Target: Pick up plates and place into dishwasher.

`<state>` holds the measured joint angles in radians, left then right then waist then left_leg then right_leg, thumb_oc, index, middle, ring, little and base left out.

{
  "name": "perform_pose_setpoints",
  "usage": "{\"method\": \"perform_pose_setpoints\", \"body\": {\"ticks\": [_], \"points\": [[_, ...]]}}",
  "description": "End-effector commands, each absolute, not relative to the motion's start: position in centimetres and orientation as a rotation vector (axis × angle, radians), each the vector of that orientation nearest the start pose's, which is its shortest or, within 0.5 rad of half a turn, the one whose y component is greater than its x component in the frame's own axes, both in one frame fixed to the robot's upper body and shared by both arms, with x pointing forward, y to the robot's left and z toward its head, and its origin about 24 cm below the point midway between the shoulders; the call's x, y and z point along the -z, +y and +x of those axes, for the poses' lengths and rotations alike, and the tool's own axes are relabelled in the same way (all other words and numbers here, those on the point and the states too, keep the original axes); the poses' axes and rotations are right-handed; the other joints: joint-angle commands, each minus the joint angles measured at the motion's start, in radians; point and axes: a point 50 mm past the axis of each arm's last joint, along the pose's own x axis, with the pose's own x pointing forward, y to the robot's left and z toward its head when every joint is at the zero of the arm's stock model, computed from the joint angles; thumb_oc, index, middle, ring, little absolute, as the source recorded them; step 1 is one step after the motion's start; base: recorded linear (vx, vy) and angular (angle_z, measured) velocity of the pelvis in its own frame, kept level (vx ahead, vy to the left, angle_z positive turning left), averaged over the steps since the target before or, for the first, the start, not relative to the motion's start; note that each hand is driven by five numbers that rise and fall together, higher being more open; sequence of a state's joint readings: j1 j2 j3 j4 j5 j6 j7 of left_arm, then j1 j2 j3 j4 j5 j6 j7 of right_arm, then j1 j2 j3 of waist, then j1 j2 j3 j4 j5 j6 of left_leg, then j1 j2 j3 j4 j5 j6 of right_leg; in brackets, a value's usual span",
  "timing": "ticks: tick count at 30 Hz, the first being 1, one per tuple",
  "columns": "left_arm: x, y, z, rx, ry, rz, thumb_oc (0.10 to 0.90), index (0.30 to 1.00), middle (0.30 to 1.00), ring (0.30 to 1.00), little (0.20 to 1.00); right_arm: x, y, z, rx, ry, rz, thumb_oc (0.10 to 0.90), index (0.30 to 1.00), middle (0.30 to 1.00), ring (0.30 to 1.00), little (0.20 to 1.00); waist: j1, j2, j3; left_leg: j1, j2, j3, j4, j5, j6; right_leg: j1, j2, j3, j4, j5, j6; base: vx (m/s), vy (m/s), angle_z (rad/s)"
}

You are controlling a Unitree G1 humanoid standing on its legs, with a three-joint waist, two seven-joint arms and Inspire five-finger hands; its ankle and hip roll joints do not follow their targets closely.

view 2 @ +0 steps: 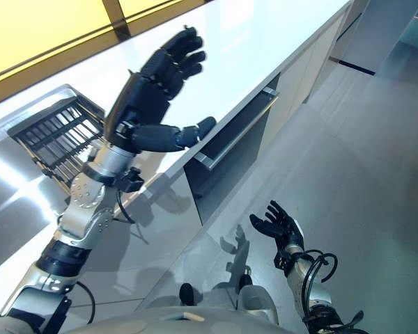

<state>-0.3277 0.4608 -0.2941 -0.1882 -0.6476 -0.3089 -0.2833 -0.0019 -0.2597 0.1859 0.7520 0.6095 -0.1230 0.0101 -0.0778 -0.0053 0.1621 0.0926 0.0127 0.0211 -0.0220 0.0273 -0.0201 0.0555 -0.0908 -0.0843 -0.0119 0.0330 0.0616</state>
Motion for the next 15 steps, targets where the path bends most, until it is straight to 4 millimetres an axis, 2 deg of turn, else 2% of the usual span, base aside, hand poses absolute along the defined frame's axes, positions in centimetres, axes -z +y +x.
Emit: {"method": "perform_pose_setpoints", "body": {"ticks": [1, 5, 8, 11, 12, 15], "points": [[-19.5, 9.7, 26.5, 0.948, -0.616, -0.463, 0.800, 0.900, 0.900, 0.900, 0.900, 8.5, -20.8, 22.3, 0.131, 0.548, 0.289, 0.800, 0.900, 0.900, 0.900, 0.900, 0.000, 0.013, -0.043, 0.029, -0.020, 0.027, -0.059, -0.020, 0.009, 0.025, 0.037, 0.013, -0.034, 0.048, 0.022, 0.02, -0.003, -0.04], [-14.6, 8.5, 26.9, 0.998, -0.379, -0.764, 0.800, 0.900, 0.900, 0.900, 0.900, 10.2, -21.2, 21.0, 0.123, 0.661, 0.282, 0.800, 0.900, 0.900, 0.900, 0.900, 0.004, 0.017, -0.064, 0.033, -0.022, 0.038, -0.059, -0.029, 0.020, 0.023, 0.042, 0.030, -0.028, 0.044, 0.018, 0.03, -0.007, -0.15], [-10.3, 7.5, 26.4, 1.035, -0.187, -0.883, 0.800, 0.900, 0.900, 0.900, 0.900, 10.9, -21.8, 20.2, 0.136, 0.707, 0.300, 0.800, 0.900, 0.900, 0.900, 0.900, 0.005, 0.014, -0.073, 0.037, -0.021, 0.044, -0.057, -0.035, 0.023, 0.020, 0.046, 0.036, -0.017, 0.037, 0.014, 0.05, -0.015, -0.05], [-5.5, 7.5, 25.5, 0.992, 0.002, -0.887, 0.800, 0.900, 0.900, 0.900, 0.900, 11.4, -22.0, 19.7, 0.129, 0.743, 0.298, 0.800, 0.900, 0.900, 0.900, 0.900, 0.008, 0.009, -0.080, 0.041, -0.021, 0.047, -0.058, -0.037, 0.027, 0.020, 0.051, 0.043, -0.014, 0.034, 0.012, 0.04, -0.013, -0.05], [-4.5, 7.6, 25.3, 0.963, 0.043, -0.865, 0.800, 0.900, 0.900, 0.900, 0.900, 11.5, -22.1, 19.5, 0.130, 0.751, 0.297, 0.800, 0.900, 0.900, 0.900, 0.900, 0.009, 0.008, -0.081, 0.041, -0.021, 0.047, -0.058, -0.038, 0.028, 0.020, 0.052, 0.044, -0.013, 0.032, 0.011, 0.05, -0.013, -0.07], [1.0, 9.6, 24.0, 0.826, 0.235, -0.707, 0.800, 0.900, 0.900, 0.900, 0.900, 12.1, -22.4, 18.7, 0.134, 0.793, 0.292, 0.800, 0.900, 0.900, 0.900, 0.900, 0.017, 0.003, -0.087, 0.043, -0.020, 0.045, -0.057, -0.038, 0.030, 0.022, 0.056, 0.045, -0.013, 0.030, 0.011, 0.05, -0.018, -0.06]]}}
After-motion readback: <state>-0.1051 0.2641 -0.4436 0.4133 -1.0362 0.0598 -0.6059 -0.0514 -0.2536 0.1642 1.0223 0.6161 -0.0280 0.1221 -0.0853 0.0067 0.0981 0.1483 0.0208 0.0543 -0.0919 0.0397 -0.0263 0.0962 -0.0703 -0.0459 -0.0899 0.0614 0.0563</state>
